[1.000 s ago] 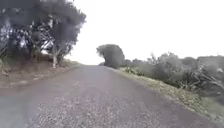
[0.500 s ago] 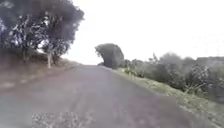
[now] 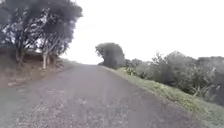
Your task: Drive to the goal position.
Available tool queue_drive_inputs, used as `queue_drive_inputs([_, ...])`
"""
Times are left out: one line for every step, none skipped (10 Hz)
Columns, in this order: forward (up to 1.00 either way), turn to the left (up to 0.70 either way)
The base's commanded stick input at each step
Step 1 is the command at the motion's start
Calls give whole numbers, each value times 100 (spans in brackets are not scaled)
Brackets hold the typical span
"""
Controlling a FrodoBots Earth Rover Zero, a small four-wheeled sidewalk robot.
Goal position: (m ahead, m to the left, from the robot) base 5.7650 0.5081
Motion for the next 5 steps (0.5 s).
queue_drive_inputs([100, 0])
queue_drive_inputs([100, 0])
queue_drive_inputs([100, 0])
queue_drive_inputs([100, 0])
queue_drive_inputs([100, 0])
